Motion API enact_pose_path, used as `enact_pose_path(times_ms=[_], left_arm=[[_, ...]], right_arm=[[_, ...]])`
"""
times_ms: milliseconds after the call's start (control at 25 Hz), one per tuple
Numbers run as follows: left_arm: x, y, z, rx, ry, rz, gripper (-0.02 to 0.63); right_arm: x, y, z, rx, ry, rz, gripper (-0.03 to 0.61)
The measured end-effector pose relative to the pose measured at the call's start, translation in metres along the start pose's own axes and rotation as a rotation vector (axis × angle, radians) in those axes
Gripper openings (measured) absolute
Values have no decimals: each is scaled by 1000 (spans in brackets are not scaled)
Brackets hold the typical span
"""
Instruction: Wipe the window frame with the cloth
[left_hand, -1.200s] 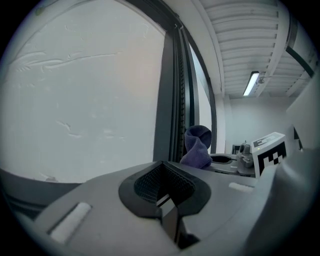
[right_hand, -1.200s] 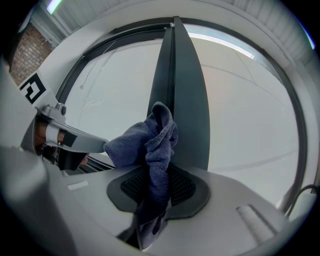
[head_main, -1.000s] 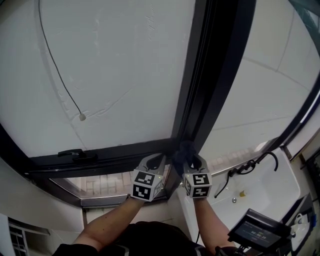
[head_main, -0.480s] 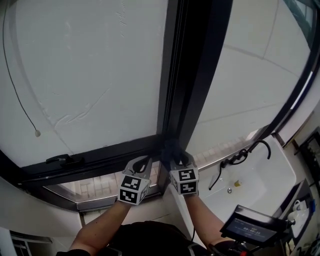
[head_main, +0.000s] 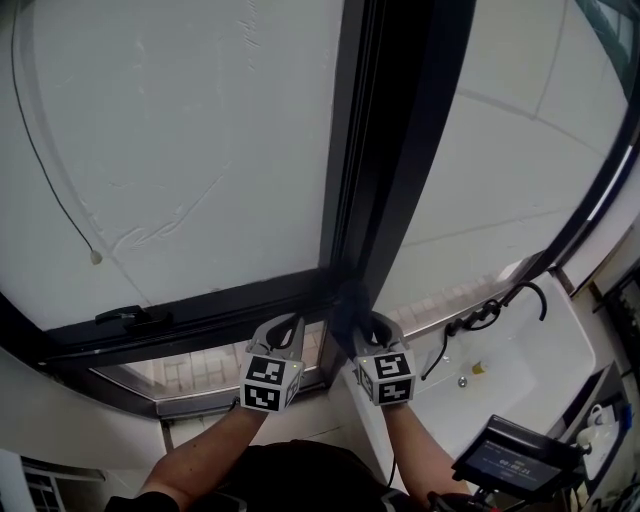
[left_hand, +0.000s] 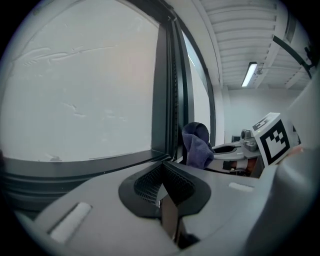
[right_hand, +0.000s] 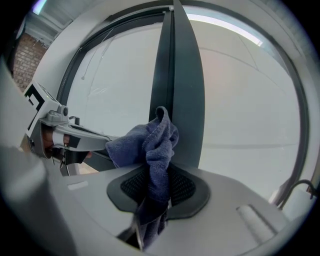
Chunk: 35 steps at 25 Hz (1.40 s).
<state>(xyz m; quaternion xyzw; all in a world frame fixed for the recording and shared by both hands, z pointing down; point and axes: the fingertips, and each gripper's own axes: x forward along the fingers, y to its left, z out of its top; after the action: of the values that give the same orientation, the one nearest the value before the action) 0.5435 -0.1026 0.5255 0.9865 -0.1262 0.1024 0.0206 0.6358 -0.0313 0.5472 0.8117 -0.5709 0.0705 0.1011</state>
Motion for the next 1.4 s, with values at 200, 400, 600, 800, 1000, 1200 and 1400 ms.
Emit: enact_pose_path(times_ms=[200, 400, 600, 800, 1000, 1200, 1400], left_arm=[[-9, 1, -1, -25, 4, -10, -6], [-13, 6, -4, -42, 9, -3, -8], [-15, 22, -8, -48, 15, 26, -8], [-23, 40, -17, -75, 21, 67, -8], [-40, 49, -27, -91, 46, 91, -6], [-55, 62, -35, -111, 59, 106, -6], [-72, 72, -36, -125, 59, 111, -7]], right_arm=[[8, 4, -10, -50, 12, 18, 89], [29, 11, -2, -72, 34, 53, 89], [37, 11, -4, -37, 38, 63, 89], [38, 17, -2, -31, 62, 66, 87], [37, 25, -2, 15, 54, 74, 87], [39, 37, 2, 29, 48, 61, 87], [44, 70, 8, 9, 54, 122, 87]])
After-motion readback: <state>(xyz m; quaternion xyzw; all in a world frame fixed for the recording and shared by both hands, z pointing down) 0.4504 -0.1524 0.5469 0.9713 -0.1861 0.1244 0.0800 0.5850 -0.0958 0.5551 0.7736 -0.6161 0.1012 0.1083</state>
